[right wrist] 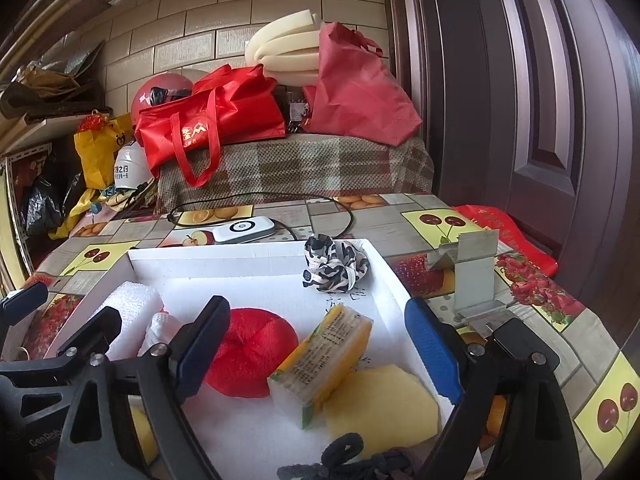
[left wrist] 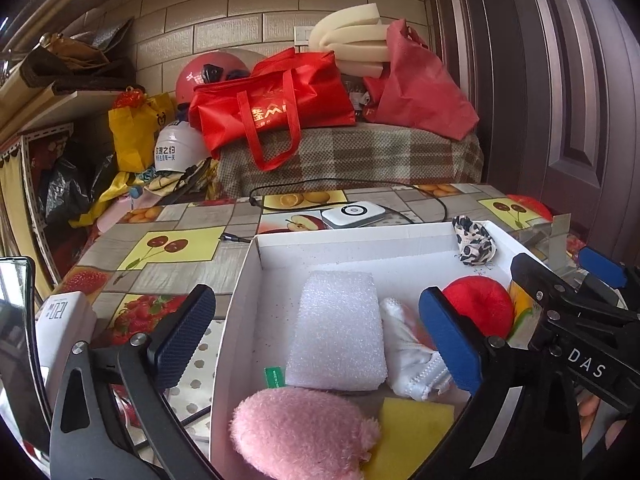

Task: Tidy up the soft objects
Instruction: 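Withdraw both grippers toward the braided rope knot and another foam block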

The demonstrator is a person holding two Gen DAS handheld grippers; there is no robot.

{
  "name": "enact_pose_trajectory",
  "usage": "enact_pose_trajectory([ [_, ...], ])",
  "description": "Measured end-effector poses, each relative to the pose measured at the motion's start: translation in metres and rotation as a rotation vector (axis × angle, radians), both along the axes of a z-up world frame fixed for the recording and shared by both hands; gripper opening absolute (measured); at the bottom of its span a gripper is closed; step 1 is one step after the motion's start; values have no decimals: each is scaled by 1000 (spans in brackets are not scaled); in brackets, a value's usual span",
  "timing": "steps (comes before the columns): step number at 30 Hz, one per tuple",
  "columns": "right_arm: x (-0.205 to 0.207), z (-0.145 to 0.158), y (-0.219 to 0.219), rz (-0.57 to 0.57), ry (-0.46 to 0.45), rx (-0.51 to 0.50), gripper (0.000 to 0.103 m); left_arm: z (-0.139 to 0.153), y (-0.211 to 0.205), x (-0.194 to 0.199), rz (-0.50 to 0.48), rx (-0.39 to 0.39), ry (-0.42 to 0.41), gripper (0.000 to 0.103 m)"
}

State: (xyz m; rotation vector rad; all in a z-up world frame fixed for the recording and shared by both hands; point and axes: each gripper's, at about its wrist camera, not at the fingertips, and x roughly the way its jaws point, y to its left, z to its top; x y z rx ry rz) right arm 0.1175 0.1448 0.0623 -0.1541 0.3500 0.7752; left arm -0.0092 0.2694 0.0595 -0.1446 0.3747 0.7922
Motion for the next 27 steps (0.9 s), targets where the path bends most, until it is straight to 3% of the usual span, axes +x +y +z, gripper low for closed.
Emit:
enact_pose_trajectory([
  [7,-5,2,-10,4,-18,27,103,2,-4,-13,-1,4,-45,103],
  [18,-42,3,-51,133,-73,28,103,1,-27,-61,-98,-46,-66,103],
  [23,-54,1,-57,259,-49,-10,103,-4,-34,-90,-185,-130,-45,103],
  [27,-68,-5,-49,425,-45,-93,103,-11,-38,-114,-253,-215,-7,103],
])
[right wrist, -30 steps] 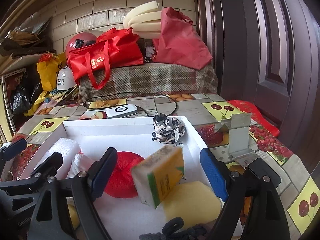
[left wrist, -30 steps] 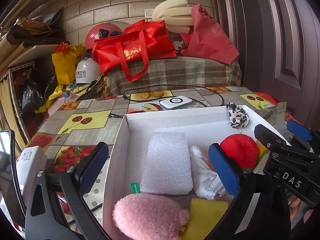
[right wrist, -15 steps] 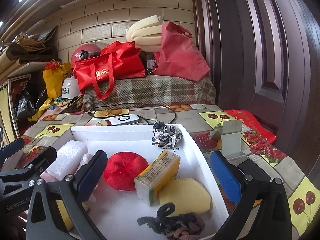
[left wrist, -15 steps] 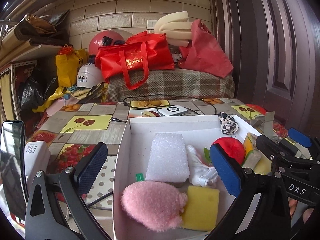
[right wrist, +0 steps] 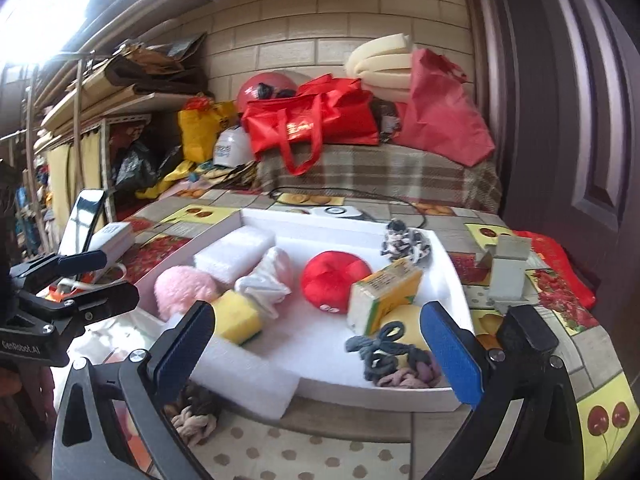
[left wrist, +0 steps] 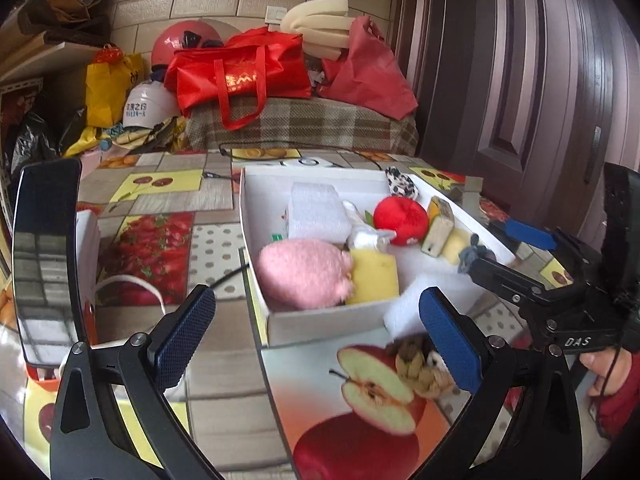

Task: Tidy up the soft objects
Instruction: 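Withdraw both grippers toward the braided rope knot and another foam block, then grasp the braided rope knot with the left gripper while the right gripper grasps a white foam strip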

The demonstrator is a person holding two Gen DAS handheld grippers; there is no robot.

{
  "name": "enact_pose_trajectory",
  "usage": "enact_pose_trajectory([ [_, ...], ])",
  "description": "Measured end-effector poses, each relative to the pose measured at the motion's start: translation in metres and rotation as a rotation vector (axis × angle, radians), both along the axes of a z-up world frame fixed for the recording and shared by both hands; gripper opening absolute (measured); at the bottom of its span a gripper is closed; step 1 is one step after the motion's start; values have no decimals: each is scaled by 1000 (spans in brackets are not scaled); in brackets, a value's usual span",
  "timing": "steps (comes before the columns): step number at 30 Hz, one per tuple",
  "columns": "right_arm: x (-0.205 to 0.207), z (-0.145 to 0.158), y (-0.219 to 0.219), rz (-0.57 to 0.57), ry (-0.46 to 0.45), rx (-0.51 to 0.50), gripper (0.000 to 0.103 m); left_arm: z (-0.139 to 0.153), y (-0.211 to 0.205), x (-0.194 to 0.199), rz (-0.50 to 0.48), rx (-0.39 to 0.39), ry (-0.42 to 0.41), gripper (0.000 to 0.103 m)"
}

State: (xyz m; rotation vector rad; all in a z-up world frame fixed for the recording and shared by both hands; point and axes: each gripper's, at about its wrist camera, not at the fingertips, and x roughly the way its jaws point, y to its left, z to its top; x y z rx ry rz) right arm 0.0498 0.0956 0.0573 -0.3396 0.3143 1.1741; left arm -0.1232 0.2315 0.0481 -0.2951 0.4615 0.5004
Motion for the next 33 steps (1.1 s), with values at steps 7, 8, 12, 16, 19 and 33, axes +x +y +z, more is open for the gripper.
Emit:
enact_pose_trajectory([
  [7,-32,-21,33,155,-100,-197,93,-15,-14,-12,-139,-66,107,103],
  [8,-34,-24,38,165,-102,-227,91,-14,-19,-10,-153,-49,116,103],
  [12,-35,-29,43,182,-95,-270,66,-18,-38,2,-205,26,186,103],
  [16,-41,-27,32,220,-94,-251,37,-26,-51,18,-252,72,279,103],
  [19,-28,-23,14,197,12,-201,31,-34,-59,30,-296,79,339,103],
  [33,-2,-9,-47,22,141,-24,22,-35,-77,74,-277,85,348,37],
])
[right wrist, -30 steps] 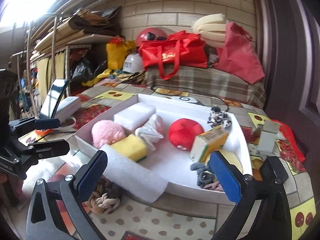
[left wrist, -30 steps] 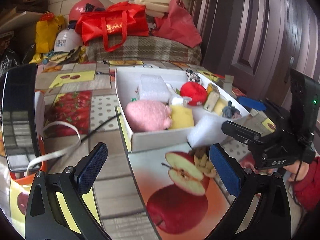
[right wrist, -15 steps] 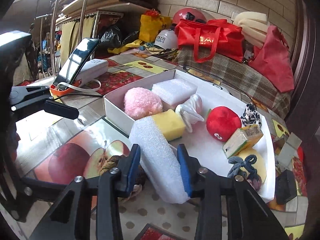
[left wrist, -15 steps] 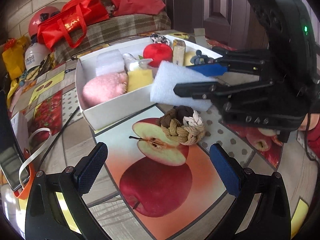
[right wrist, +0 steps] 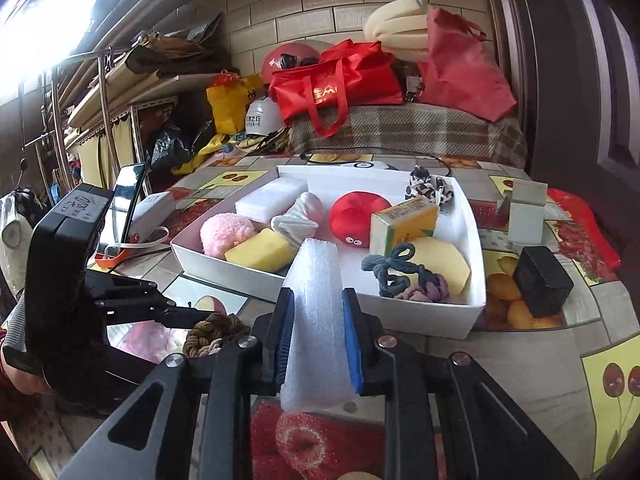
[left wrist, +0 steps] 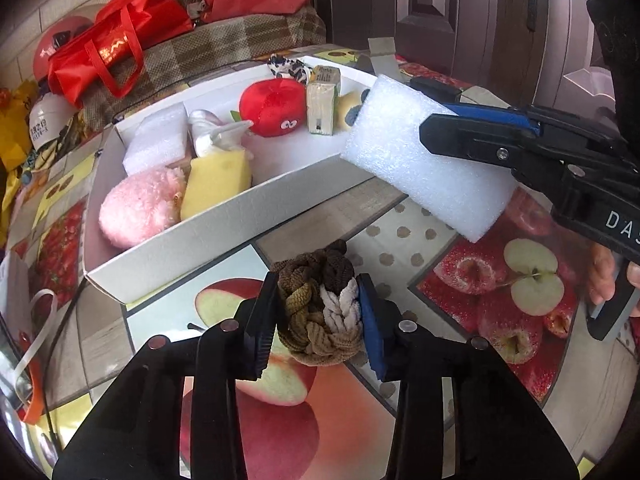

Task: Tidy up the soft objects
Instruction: 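Grasp the braided rope knot with the left gripper while the right gripper grasps a white foam strip, then carry the rope knot and foam strip over the white box with both grippers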

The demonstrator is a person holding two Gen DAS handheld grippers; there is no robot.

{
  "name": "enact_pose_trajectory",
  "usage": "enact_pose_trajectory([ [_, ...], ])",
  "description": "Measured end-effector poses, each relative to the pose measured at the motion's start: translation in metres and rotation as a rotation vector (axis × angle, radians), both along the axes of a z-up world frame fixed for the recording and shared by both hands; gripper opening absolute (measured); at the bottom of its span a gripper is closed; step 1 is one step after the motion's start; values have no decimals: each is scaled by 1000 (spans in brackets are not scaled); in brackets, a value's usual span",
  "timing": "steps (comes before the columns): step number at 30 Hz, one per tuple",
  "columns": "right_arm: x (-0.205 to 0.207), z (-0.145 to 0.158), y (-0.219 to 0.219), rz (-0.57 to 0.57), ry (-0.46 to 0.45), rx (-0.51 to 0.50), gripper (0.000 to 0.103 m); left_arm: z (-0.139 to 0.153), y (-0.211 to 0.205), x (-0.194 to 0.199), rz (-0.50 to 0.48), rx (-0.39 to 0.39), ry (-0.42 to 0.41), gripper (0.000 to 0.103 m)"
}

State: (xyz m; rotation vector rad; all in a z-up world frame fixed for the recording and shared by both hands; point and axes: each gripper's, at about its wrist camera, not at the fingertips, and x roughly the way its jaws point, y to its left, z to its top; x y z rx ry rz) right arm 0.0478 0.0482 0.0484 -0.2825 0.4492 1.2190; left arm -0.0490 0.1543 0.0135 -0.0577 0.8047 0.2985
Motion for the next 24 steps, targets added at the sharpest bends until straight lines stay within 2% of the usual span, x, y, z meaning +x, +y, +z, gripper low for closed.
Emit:
enact_pose_trajectory([
  [2,-3,1,-7,-9,-3,14,22,7,0,-9,25,19,-59,37],
  [7,-13,4,-23,-28,-15,45,21,21,1,-33,108,7,-180,37],
  [12,-26,9,-38,-96,-84,95,21,35,-14,-56,195,137,-308,37],
  [14,-32,11,-45,-131,-98,125,21,39,-15,-64,222,154,-352,37],
  [19,-44,21,-64,-196,-146,210,21,41,-15,-73,278,174,-387,37],
  [24,-52,25,-67,-220,-156,254,21,42,-15,-74,309,153,-393,37],
])
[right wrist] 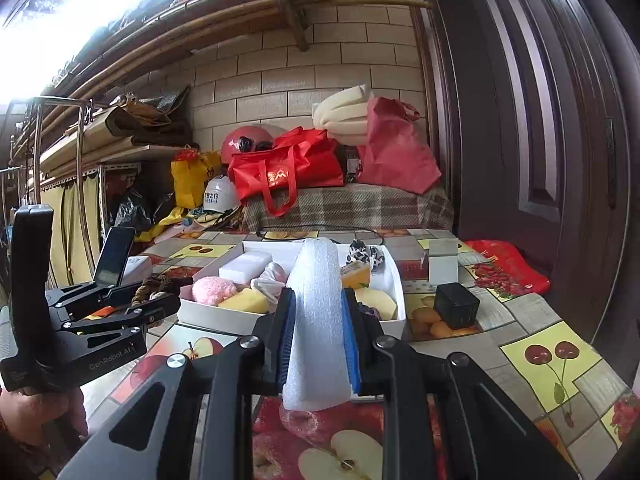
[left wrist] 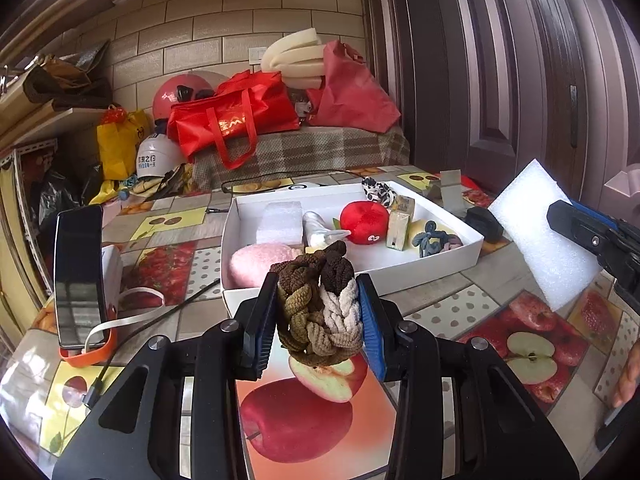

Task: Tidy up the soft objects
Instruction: 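Carry the rope knot and foam strip over the white box with both grippers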

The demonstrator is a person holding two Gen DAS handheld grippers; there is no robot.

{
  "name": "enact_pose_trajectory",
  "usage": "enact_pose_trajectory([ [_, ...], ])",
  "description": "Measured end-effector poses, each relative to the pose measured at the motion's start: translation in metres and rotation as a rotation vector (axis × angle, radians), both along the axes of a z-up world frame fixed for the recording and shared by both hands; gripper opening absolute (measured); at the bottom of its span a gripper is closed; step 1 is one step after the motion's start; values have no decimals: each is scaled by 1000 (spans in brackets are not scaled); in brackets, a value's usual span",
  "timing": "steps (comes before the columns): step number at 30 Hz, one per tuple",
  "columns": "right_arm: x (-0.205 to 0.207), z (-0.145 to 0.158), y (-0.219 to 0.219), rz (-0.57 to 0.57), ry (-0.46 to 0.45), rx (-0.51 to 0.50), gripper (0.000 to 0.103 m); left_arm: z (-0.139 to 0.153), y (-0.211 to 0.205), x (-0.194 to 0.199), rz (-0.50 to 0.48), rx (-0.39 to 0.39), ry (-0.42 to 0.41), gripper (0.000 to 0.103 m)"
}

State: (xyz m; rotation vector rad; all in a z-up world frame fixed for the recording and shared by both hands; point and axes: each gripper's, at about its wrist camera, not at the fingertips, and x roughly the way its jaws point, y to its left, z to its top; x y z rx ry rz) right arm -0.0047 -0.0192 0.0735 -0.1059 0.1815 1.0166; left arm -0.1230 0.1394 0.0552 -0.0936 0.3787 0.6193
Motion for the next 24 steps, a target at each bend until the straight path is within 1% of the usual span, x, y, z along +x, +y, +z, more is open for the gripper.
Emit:
enact_pose_trajectory([
  [3,-7,-2,6,9,20,14,21,-1,-8,5,8,8,1,37],
  [7,-19,-4,18,30,6,6,21,0,-15,10,3,24,1,37],
  [12,-19,-5,20,6,13,8,22,1,-12,13,8,17,-7,37],
  [19,10,-14,26,-73,130,-25,22,1,-4,25,24,25,-11,37],
  [21,10,-15,28,-89,116,-32,22,1,-1,29,31,27,-10,38],
  [24,3,-14,36,-92,62,-51,22,1,5,34,44,23,-12,38],
])
